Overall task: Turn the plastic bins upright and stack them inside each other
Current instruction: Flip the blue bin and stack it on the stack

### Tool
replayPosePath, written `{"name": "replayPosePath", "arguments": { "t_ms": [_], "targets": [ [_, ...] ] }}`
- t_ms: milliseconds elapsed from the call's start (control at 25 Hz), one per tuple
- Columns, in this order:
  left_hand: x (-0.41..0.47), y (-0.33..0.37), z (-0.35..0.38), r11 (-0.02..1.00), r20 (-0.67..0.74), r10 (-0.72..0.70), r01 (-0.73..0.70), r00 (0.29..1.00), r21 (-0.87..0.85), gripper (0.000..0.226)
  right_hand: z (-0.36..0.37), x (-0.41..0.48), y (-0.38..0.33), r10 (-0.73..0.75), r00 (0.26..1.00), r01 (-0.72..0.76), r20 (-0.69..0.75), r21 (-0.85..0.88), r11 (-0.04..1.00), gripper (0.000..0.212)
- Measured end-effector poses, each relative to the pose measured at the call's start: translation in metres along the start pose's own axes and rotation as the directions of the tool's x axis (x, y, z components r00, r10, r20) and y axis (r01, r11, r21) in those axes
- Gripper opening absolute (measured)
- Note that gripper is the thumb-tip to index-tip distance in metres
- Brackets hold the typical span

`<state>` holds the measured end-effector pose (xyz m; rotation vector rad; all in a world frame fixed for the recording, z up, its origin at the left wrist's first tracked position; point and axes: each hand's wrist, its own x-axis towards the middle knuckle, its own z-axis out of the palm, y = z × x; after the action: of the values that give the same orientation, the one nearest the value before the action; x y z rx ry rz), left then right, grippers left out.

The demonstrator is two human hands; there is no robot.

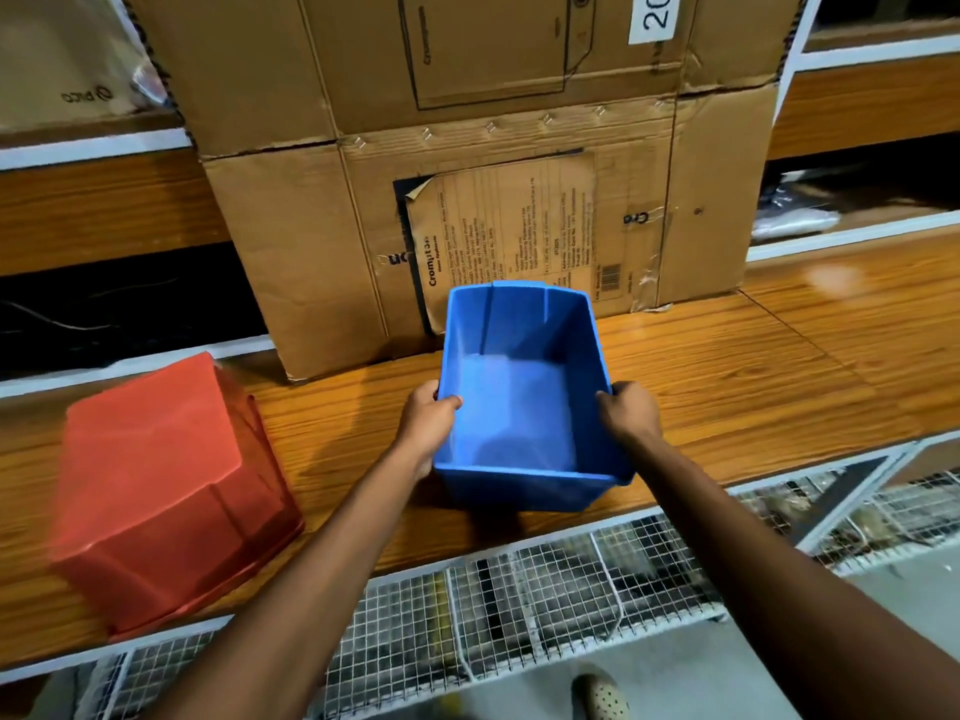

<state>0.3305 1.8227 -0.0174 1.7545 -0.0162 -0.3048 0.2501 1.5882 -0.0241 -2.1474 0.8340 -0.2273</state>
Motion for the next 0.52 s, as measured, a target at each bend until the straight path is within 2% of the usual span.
{"name": "replayPosePath", "arguments": {
  "t_ms": [120, 200, 240, 360, 520],
  "targets": [
    [0.005, 0.025, 0.030, 0.990, 0.122, 0.136, -0.138, 0.983, 0.010, 0.025, -0.029, -0.015, 0.026, 0.082, 0.991, -0.054, -0.107, 0.242, 0.969, 0.025],
    [0.006, 0.039, 0.060, 0.976, 0.218, 0.212, -0.217, 0.953, -0.001, 0.031, -0.055, -0.025, 0.042, 0.111, 0.980, -0.043, -0.162, 0.375, 0.926, 0.016],
    [0.007, 0.044, 0.078, 0.971, 0.252, 0.237, -0.240, 0.938, -0.018, 0.033, -0.068, -0.029, 0.050, 0.118, 0.977, -0.031, -0.176, 0.429, 0.903, 0.019],
    [0.007, 0.057, 0.132, 0.950, 0.326, 0.311, -0.296, 0.893, -0.095, 0.032, -0.109, -0.039, 0.073, 0.091, 0.975, 0.034, -0.204, 0.540, 0.841, 0.024],
    [-0.001, 0.077, 0.222, 0.923, 0.441, 0.385, -0.343, 0.811, -0.175, 0.027, -0.173, -0.043, 0.115, 0.100, 0.952, 0.112, -0.290, 0.633, 0.766, 0.040]
  ]
}}
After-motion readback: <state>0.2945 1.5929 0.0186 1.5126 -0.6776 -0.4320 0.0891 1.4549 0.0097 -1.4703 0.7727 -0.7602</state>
